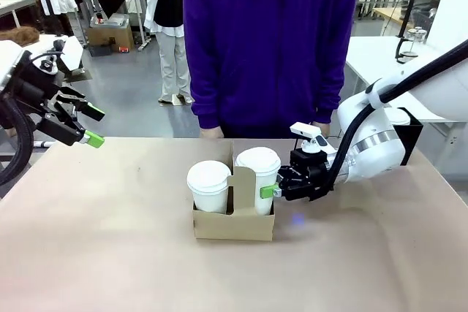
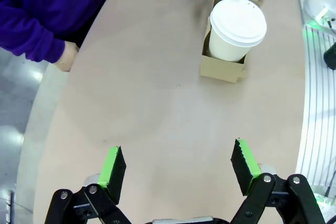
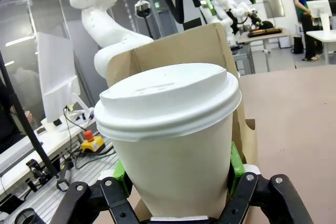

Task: Pour a drink into a cup and package it in a carrier.
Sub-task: Insert the held 600 ml Paper Cup into the Cup Carrier.

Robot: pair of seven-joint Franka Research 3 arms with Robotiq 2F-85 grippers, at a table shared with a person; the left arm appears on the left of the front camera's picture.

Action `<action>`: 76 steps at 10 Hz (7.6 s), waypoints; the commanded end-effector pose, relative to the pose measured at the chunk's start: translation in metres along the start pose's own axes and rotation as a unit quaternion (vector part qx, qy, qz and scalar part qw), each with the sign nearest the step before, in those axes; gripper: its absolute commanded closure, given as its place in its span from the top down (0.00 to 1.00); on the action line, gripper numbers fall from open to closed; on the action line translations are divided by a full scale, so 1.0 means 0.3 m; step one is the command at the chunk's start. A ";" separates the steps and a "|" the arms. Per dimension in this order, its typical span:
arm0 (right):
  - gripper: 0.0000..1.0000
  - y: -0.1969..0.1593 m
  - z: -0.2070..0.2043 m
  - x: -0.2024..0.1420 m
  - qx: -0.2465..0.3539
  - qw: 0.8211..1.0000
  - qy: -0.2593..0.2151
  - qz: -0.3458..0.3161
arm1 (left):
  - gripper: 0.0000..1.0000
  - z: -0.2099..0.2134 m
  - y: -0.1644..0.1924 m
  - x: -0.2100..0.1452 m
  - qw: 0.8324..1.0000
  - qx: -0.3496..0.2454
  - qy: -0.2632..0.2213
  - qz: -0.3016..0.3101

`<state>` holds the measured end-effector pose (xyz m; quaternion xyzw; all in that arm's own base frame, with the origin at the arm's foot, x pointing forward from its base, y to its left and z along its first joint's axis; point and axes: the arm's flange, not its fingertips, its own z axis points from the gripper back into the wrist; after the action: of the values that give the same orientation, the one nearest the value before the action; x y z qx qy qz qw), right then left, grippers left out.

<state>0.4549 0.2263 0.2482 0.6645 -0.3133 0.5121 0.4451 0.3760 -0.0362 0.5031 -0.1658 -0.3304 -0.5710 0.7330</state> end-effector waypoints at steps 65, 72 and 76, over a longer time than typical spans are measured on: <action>0.79 0.790 0.816 0.361 -0.473 0.846 0.177 -0.169 | 1.00 -0.001 0.005 0.000 1.000 -0.004 -0.007 -0.003; 0.79 0.790 0.816 0.361 -0.473 0.846 0.177 -0.169 | 1.00 -0.001 0.005 0.000 1.000 -0.004 -0.007 -0.003; 0.79 0.790 0.816 0.361 -0.473 0.846 0.177 -0.169 | 1.00 -0.001 0.005 0.000 1.000 -0.004 -0.007 -0.003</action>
<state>0.3755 -0.0884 0.3956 0.3068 -0.3189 0.3270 0.8350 0.3758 -0.0361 0.5036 -0.1660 -0.3293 -0.5714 0.7332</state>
